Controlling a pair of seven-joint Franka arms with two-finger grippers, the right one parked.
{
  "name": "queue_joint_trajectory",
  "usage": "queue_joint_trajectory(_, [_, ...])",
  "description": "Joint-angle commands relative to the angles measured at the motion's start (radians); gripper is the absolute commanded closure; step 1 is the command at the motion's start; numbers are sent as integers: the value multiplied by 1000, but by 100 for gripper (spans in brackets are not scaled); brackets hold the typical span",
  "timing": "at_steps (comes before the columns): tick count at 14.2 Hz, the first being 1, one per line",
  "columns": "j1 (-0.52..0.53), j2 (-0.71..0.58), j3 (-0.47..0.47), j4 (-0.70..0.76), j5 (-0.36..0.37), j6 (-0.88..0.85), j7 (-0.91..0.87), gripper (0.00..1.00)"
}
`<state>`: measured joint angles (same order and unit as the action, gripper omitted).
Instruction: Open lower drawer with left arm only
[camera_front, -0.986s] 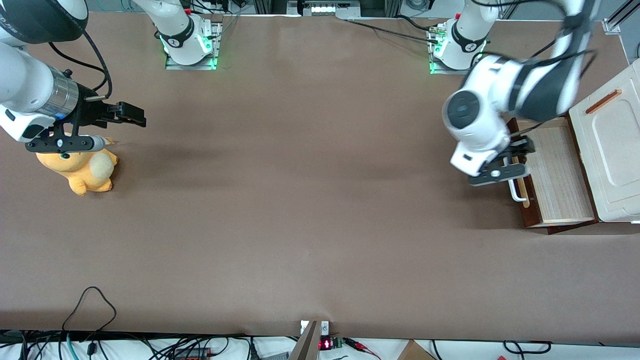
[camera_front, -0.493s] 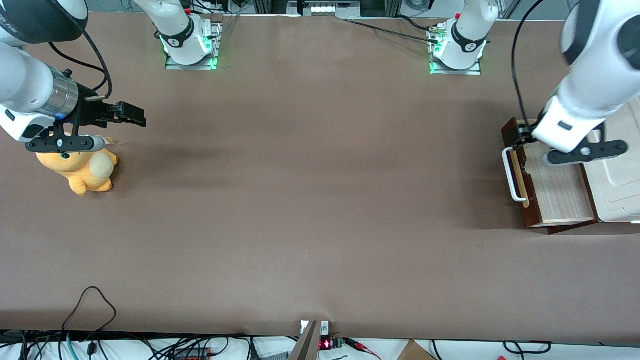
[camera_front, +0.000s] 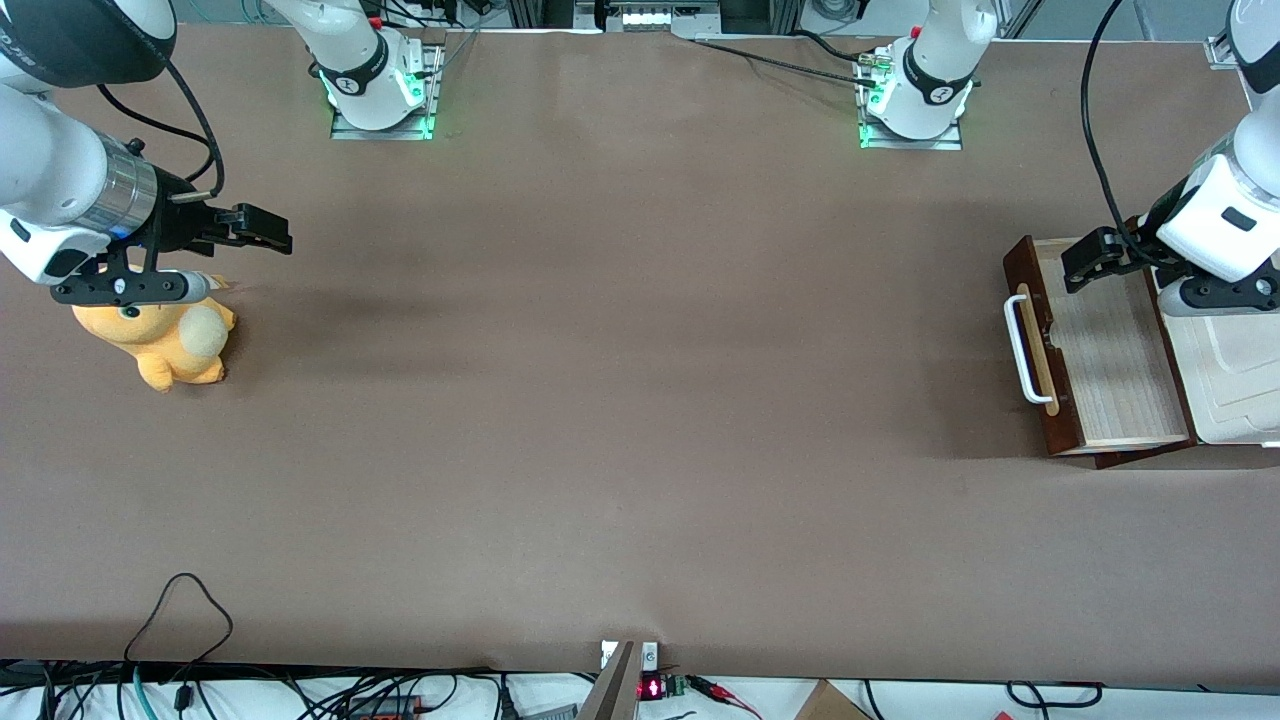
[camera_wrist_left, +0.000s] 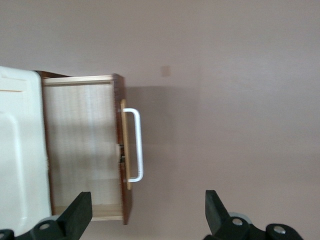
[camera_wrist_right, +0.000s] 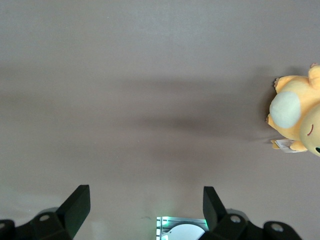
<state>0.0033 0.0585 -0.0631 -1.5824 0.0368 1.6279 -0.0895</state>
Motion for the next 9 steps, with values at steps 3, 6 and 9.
queue_joint_trajectory(3, [14,-5,28,16,-83,-14,82,0])
queue_joint_trajectory(6, [12,-2,29,35,-68,-19,83,0])
queue_joint_trajectory(9, [12,-2,26,35,-55,-22,77,0])
